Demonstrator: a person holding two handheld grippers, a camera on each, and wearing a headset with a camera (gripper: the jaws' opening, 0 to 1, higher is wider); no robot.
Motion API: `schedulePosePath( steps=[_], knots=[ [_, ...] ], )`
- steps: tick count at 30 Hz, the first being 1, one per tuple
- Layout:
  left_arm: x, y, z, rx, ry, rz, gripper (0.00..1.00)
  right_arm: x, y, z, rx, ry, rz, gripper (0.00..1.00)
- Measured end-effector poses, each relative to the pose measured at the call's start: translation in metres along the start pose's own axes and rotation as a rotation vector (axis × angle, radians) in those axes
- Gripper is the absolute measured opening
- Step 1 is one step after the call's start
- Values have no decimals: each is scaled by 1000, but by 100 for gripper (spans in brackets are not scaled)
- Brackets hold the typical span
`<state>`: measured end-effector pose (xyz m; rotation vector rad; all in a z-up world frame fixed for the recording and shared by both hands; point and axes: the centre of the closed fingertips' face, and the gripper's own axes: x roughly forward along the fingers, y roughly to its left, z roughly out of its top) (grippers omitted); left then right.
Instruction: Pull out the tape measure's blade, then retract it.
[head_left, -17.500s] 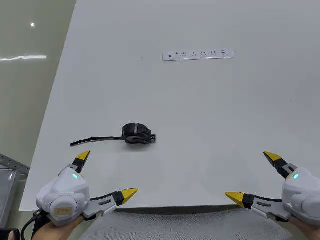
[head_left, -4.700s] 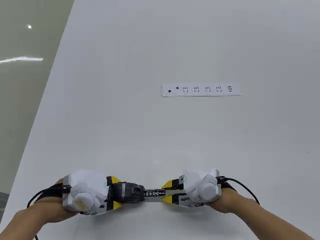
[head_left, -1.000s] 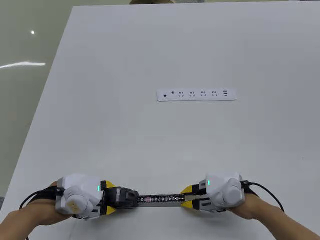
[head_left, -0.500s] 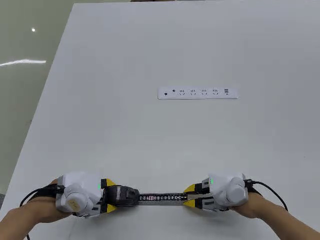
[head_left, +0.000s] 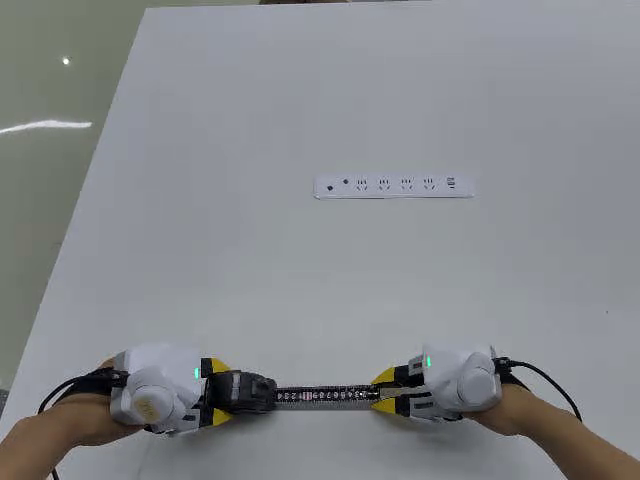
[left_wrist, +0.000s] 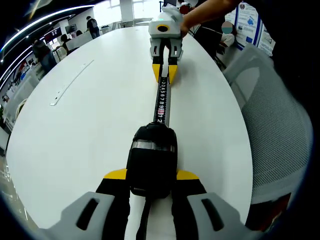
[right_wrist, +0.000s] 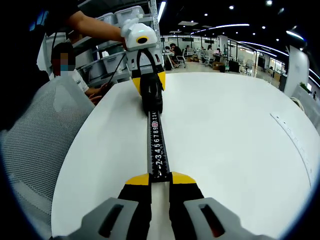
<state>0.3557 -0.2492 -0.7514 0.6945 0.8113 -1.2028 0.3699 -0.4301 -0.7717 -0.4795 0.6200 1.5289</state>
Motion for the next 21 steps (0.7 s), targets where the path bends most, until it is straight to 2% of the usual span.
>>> schedulePosePath(
  steps=[21],
  knots=[
    [0,0,0,-4,3,-1,27,-7,-1,-7,2,5,-2,10]
  ],
)
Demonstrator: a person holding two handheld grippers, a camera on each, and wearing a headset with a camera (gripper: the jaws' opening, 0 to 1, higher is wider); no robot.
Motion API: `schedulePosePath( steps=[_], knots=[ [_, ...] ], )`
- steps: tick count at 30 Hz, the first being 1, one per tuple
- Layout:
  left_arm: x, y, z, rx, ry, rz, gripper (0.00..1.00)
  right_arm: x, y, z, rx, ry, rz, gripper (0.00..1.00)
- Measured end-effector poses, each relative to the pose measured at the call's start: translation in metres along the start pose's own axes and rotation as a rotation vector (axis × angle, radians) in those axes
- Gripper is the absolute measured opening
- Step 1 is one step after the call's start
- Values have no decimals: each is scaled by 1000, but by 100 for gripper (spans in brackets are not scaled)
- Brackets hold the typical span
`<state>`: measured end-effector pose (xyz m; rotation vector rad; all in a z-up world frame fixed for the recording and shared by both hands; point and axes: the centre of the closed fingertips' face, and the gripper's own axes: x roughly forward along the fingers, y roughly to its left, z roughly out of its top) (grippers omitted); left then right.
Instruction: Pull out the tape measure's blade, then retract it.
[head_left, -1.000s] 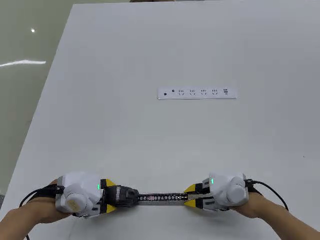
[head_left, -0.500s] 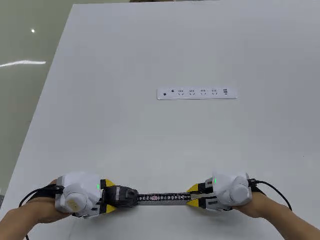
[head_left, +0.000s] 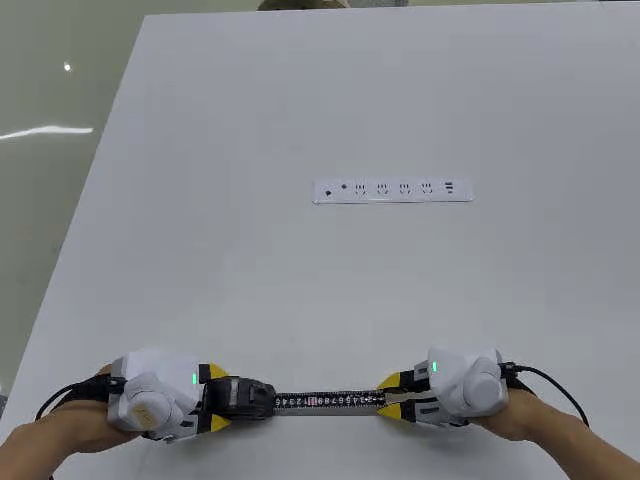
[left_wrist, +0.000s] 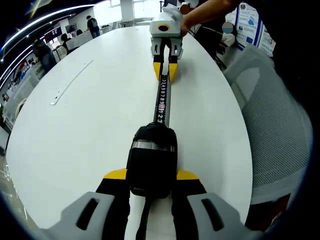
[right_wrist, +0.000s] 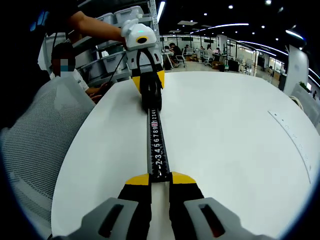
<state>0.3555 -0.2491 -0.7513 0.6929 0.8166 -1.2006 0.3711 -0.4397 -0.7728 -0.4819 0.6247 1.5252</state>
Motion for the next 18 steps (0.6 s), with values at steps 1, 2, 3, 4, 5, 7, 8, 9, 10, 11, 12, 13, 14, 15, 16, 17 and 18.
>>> schedulePosePath(
  steps=[1,2,3,4,5,7,8,9,10,11,12,13,14,15,16,17,18],
  knots=[
    [0,0,0,0,0,0,27,-1,0,0,-1,1,0,10],
    [0,0,0,-1,0,0,27,-1,0,0,0,0,0,10],
    [0,0,-1,-2,-1,0,27,-1,0,0,0,0,0,10],
    [1,0,-1,-2,-1,-1,27,-1,0,-2,0,0,0,10],
    [0,0,-1,-2,-1,-2,27,-2,0,-2,1,0,0,10],
    [0,0,0,-2,0,-2,27,-3,0,-3,1,1,1,10],
    [0,0,0,-2,0,-2,27,-3,-1,-3,1,1,0,10],
    [0,0,0,-3,1,-3,27,-3,-1,-3,2,1,0,10],
    [0,0,0,-3,0,-2,27,-4,-1,-4,2,2,0,10],
    [0,0,0,-3,1,-2,27,-5,-1,-4,3,3,-2,10],
    [0,0,0,-4,1,-2,27,-5,-1,-4,3,3,-1,10],
    [0,0,0,-3,2,-2,27,-5,-1,-5,2,3,-1,10],
    [0,0,0,-2,2,-3,27,-6,-1,-6,3,4,0,10],
    [0,0,0,-2,3,-3,27,-6,-1,-6,1,5,-1,10],
    [0,0,0,-1,3,-3,27,-7,-1,-7,3,5,-1,10],
    [0,0,0,-1,3,-3,27,-8,-1,-7,3,5,-2,10],
    [0,0,0,-2,3,-3,27,-8,-1,-7,5,5,-2,10]
  ],
)
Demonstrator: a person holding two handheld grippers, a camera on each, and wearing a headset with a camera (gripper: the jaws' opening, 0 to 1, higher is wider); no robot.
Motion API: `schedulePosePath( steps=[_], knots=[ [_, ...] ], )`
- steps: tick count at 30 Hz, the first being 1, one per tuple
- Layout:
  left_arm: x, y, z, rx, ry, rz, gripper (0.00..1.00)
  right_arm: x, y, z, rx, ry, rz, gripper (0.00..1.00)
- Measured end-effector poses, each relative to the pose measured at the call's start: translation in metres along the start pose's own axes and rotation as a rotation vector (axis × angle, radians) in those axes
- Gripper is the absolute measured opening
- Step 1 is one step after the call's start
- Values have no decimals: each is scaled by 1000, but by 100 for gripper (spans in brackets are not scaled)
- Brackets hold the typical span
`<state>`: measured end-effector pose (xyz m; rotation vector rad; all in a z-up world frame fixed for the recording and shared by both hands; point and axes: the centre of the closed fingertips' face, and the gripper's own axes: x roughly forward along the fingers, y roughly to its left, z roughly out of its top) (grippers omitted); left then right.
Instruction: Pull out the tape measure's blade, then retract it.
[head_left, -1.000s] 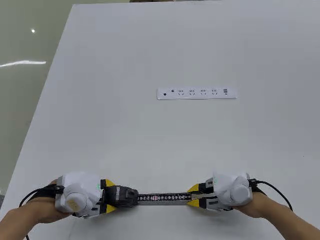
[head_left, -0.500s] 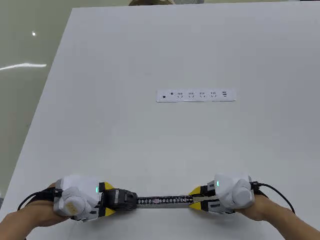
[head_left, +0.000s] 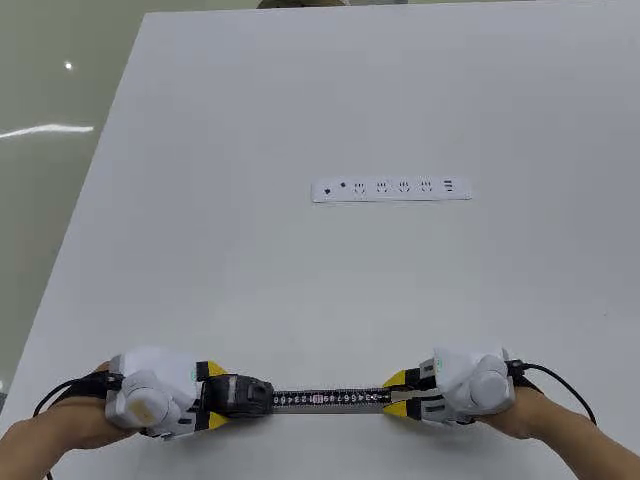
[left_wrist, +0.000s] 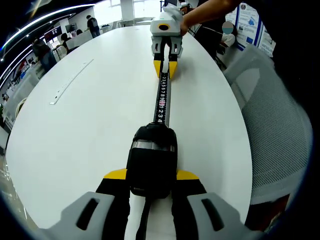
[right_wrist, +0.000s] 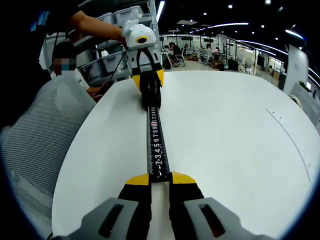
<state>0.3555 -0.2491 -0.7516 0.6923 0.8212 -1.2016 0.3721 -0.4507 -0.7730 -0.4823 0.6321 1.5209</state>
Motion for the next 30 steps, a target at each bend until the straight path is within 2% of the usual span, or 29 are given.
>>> schedulePosePath(
  steps=[30],
  knots=[
    [0,0,0,-4,2,-6,28,-14,-4,-11,-5,12,-3,10]
  ],
)
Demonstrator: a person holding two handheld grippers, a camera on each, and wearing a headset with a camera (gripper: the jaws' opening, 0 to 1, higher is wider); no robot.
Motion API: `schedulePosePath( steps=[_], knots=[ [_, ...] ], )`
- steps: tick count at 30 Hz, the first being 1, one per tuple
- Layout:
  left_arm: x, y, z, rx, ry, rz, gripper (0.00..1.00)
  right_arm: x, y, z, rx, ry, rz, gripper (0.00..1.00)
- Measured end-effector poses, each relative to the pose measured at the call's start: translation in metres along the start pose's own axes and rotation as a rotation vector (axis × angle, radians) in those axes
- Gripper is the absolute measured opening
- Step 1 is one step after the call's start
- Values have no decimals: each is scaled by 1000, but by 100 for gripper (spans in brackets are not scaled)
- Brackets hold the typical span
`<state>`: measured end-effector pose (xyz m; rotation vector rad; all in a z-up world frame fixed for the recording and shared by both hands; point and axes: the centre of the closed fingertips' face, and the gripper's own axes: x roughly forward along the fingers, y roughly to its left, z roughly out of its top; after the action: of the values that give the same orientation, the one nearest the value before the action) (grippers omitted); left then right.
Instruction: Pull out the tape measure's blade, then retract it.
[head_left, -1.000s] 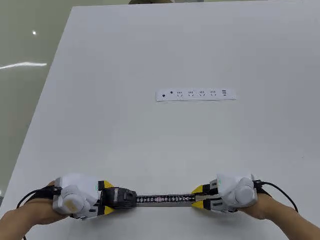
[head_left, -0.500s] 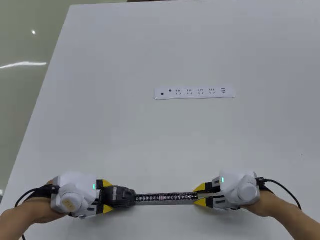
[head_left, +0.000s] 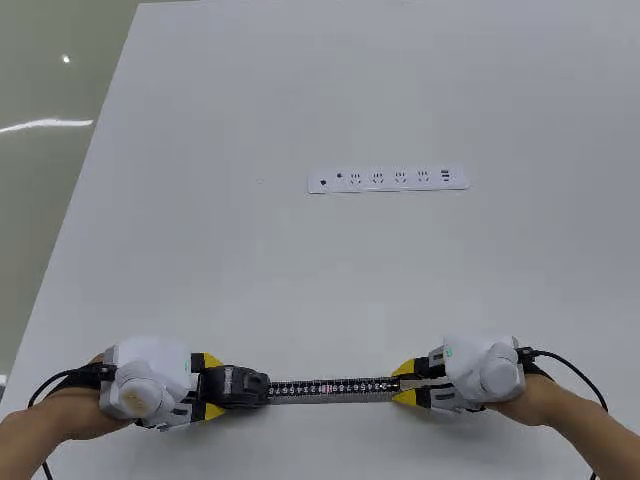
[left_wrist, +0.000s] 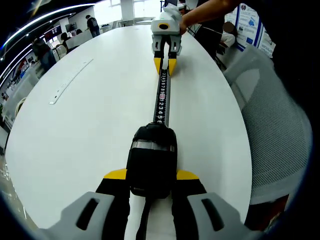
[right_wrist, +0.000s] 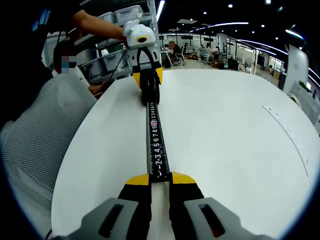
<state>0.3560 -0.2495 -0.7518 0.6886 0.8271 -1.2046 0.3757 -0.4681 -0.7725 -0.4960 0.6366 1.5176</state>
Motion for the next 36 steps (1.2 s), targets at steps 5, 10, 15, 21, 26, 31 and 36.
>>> schedulePosePath(
  steps=[5,10,15,21,26,31,36],
  knots=[
    [0,0,0,-1,1,-1,28,-3,-1,-3,1,3,-1,10],
    [0,0,0,-1,1,0,28,-5,-1,-4,2,5,-2,10],
    [0,0,1,-6,2,-1,28,-7,-2,-6,3,8,-7,10],
    [1,0,0,-6,4,-2,28,-10,-2,-9,4,10,-6,10],
    [1,0,0,-7,6,-3,28,-12,-3,-13,5,13,-9,10],
    [1,0,-1,-7,6,-2,28,-15,-3,-15,6,14,-14,10],
    [1,0,-1,-10,8,-2,28,-18,-4,-16,9,13,-20,10]
  ],
)
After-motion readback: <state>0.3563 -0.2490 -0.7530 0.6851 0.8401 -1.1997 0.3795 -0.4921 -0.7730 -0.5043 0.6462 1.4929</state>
